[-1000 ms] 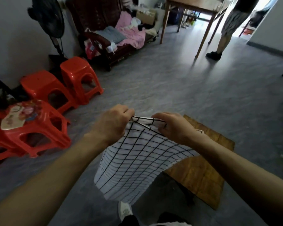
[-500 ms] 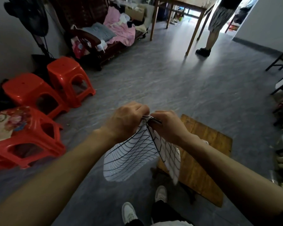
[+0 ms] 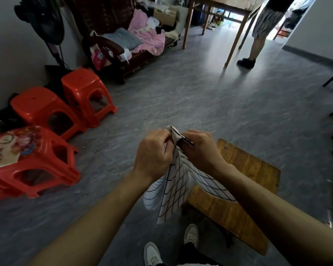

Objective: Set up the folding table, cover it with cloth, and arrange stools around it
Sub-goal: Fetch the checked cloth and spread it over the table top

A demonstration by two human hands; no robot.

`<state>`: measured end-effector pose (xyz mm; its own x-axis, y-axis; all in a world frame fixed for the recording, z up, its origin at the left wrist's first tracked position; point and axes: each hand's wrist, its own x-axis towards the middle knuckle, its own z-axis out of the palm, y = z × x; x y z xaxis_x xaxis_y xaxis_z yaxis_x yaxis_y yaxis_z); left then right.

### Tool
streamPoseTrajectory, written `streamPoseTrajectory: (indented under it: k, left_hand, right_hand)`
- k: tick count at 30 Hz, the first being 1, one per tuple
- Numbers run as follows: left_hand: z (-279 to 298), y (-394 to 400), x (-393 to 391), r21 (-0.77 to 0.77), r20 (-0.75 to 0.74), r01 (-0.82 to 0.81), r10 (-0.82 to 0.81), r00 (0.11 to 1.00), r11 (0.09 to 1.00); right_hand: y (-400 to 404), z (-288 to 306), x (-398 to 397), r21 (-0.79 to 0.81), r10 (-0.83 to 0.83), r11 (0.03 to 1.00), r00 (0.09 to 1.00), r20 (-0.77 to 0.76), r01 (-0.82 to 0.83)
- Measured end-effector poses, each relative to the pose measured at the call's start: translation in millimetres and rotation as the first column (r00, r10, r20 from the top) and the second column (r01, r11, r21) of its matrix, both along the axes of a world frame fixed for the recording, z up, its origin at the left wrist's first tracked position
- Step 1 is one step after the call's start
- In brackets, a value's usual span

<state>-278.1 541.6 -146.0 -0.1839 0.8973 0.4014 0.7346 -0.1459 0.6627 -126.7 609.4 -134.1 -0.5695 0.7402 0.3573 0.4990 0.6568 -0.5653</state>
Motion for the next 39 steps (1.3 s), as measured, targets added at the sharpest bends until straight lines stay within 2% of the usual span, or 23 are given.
streamPoseTrajectory:
  k: [4, 9, 12, 14, 18, 21, 24, 27, 33, 36, 39]
  left_hand:
    - [3.6, 4.1, 11.6, -0.042, 0.164, 0.124, -0.115, 0.98, 0.991]
    - [-0.7, 16.7, 21.2, -0.092, 0.137, 0.126, -0.113, 0.984, 0.988]
    - [-3.2, 25.5, 26.1, -0.057, 0.113, 0.099, -0.092, 0.989, 0.993]
    - [-2.1, 32.5, 21.6, -0.054, 0.102, 0.139, -0.133, 0.986, 0.989]
    - [7.7, 51.8, -8.6, -0.112, -0.095, 0.148, -0.159, 0.983, 0.983]
    - [16.8, 71.5, -32.8, -0.155, -0.235, 0.116, -0.151, 0.96, 0.981]
    - [20.4, 95.0, -46.3, -0.184, -0.278, 0.114, -0.163, 0.947, 0.976]
    - [24.9, 118.3, -46.1, -0.2, -0.311, 0.127, -0.186, 0.932, 0.971]
    - [31.3, 176.9, -20.8, -0.231, -0.491, 0.05, -0.161, 0.856, 0.972]
    - [36.0, 211.1, -6.4, -0.228, -0.554, 0.06, -0.18, 0.813, 0.972]
    - [41.6, 240.7, 5.6, -0.218, -0.615, 0.052, -0.178, 0.768, 0.975]
  right_hand:
    - [12.5, 0.1, 8.0, -0.029, -0.021, 0.999, 1.0, -0.004, 0.021]
    - [23.5, 2.6, 15.9, -0.014, -0.033, 0.999, 0.999, -0.025, 0.032]
    - [28.1, 2.1, 18.5, 0.013, -0.044, 0.999, 0.998, -0.036, 0.045]
    - [30.4, 1.9, 20.7, 0.02, -0.045, 0.999, 0.998, -0.048, 0.046]
    - [42.5, 1.6, 31.4, 0.051, -0.064, 0.997, 0.997, -0.046, 0.066]
    - [58.5, -5.7, 50.8, 0.059, -0.155, 0.986, 0.988, -0.004, 0.155]
    - [77.3, -14.0, 76.8, 0.066, -0.231, 0.971, 0.973, 0.025, 0.229]
    - [101.2, -25.0, 98.2, 0.061, -0.234, 0.971, 0.97, 0.069, 0.23]
    - [164.3, -40.6, 122.6, 0.058, -0.243, 0.97, 0.962, 0.127, 0.238]
    - [198.0, -58.3, 134.7, 0.025, -0.308, 0.951, 0.94, 0.148, 0.308]
    - [225.5, -85.6, 147.8, -0.037, -0.38, 0.914, 0.886, 0.267, 0.403]
